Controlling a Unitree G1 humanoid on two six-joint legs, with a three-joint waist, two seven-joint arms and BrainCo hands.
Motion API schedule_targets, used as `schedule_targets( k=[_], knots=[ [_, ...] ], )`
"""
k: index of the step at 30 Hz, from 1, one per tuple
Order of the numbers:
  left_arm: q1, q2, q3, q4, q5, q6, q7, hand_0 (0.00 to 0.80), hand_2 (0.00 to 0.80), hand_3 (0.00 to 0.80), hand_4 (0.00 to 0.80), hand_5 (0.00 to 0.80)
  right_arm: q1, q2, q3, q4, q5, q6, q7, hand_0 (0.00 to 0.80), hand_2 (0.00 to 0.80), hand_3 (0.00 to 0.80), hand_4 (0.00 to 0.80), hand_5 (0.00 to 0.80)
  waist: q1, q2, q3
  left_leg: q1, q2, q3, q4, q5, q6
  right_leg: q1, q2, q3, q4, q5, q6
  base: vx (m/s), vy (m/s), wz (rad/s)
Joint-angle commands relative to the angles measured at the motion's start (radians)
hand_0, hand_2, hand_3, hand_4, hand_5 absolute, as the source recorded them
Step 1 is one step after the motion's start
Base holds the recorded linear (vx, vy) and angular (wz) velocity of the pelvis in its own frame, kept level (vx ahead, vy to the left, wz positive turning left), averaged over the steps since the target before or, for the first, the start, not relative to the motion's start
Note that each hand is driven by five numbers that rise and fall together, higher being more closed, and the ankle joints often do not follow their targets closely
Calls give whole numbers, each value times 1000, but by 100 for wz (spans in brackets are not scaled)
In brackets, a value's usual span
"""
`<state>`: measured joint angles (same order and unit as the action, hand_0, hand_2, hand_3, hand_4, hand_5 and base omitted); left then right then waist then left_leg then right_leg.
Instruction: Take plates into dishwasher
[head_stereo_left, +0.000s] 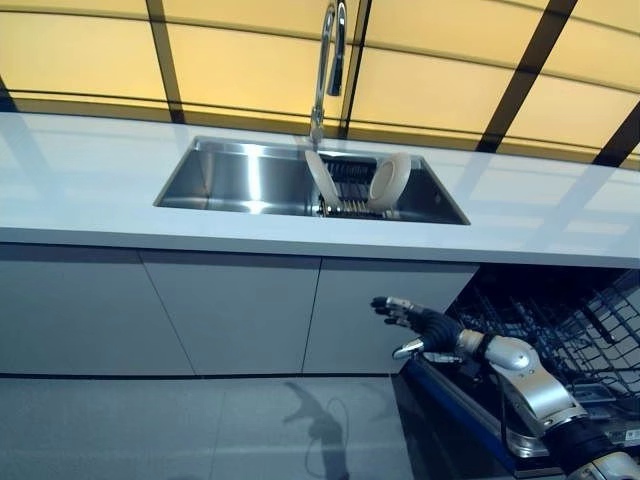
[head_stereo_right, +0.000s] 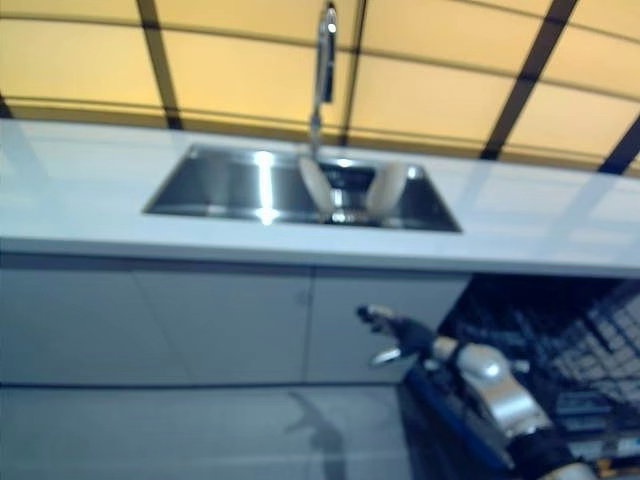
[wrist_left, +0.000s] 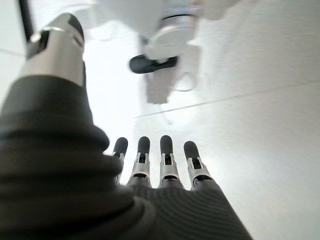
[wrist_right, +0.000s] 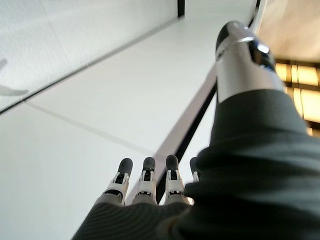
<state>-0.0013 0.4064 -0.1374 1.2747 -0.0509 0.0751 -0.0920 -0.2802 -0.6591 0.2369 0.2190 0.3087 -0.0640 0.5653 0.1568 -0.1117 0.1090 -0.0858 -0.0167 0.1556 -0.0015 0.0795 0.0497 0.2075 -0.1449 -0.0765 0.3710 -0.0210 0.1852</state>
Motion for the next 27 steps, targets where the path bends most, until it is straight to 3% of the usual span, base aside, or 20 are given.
schedule_targets(
  k=[1, 3, 4, 6, 9, 12, 13, 14, 17, 24, 27],
  knots=[
    [46, 1, -14, -5, 49, 4, 17, 0, 0, 0, 0, 0, -13, -41, -72, -27, 77, -75, -56, 0, 0, 0, 0, 0, -25, 34, -41, -38, 3, -51, -28, 50, -14, -105, -55, 9, 77, 204, -28, 232, 54, 34],
    [34, -3, -9, -10, 52, 26, 19, 0, 0, 0, 0, 0, -19, -41, -79, -22, 71, -85, -82, 0, 0, 0, 0, 0, -53, 44, -36, 16, 9, -50, -42, 41, -24, -192, -40, -24, 2, 186, -39, 301, 7, 19],
    [25, -7, -8, -13, 56, 41, 21, 0, 0, 0, 0, 0, -30, -46, -88, -20, 62, -113, -148, 0, 0, 0, 0, 0, -89, 46, -18, 83, 2, -71, -59, 22, -34, -263, -32, -61, -90, 179, -44, 301, -64, 13],
    [13, -11, -10, -14, 65, 60, 24, 0, 0, 0, 0, 0, -33, -48, -115, -26, 85, -93, -191, 0, 0, 0, 0, 0, -127, 44, -1, 140, -8, -108, -65, -26, -37, -325, -17, -65, -222, 188, -41, 365, -138, 39],
    [12, -28, -8, 4, 56, 72, 40, 0, 0, 0, 0, 0, -25, -42, -161, -10, 64, -104, -239, 0, 0, 0, 0, 0, -201, 48, 24, 246, -32, -179, -45, -116, -31, -450, 8, -68, -435, 283, -11, 502, -122, 54],
    [18, -37, -2, 14, 60, 65, 38, 0, 0, 0, 0, 0, 2, -45, -187, -35, 51, -89, -261, 0, 0, 0, 0, 0, -227, 61, 31, 279, -33, -215, -13, -161, -19, -481, 24, -35, -436, 275, -20, 279, -34, 57],
    [20, -38, -2, 15, 61, 64, 37, 0, 0, 0, 0, 0, 9, -45, -191, -40, 45, -88, -270, 0, 0, 0, 0, 0, -231, 62, 33, 285, -32, -220, -4, -172, -17, -480, 24, -31, -431, 275, -22, 307, -98, 54],
    [34, -39, 10, 19, 73, 53, 28, 0, 0, 0, 0, 0, 27, -42, -210, -53, 21, -76, -324, 0, 0, 0, 0, 0, -235, 50, 34, 304, -40, -231, 36, -221, -7, -454, 14, -30, -422, 267, -32, 293, -115, 61],
    [56, -57, 33, 32, 65, 38, 29, 0, 0, 0, 0, 0, 30, -34, -216, -29, -16, -85, -386, 0, 0, 0, 0, 0, -228, 41, 12, 337, -49, -237, 34, -259, -13, -400, 7, -32, -414, 285, -27, 215, -95, 44],
    [75, -70, 25, 24, 91, 15, 15, 0, 0, 0, 0, 0, 34, -24, -233, -4, -46, -76, -495, 0, 0, 0, 0, 0, -218, 48, -11, 347, -28, -192, -8, -235, -41, -326, 1, -35, -425, 273, -23, 146, -49, 3],
    [58, -66, 17, 16, 89, 32, 22, 0, 0, 0, 0, 0, 28, -16, -232, -14, -51, -35, -522, 0, 0, 0, 0, 0, -225, 51, -10, 354, -26, -195, -22, -236, -41, -336, 4, -38, -416, 269, -19, 122, -49, -6]
  ],
)
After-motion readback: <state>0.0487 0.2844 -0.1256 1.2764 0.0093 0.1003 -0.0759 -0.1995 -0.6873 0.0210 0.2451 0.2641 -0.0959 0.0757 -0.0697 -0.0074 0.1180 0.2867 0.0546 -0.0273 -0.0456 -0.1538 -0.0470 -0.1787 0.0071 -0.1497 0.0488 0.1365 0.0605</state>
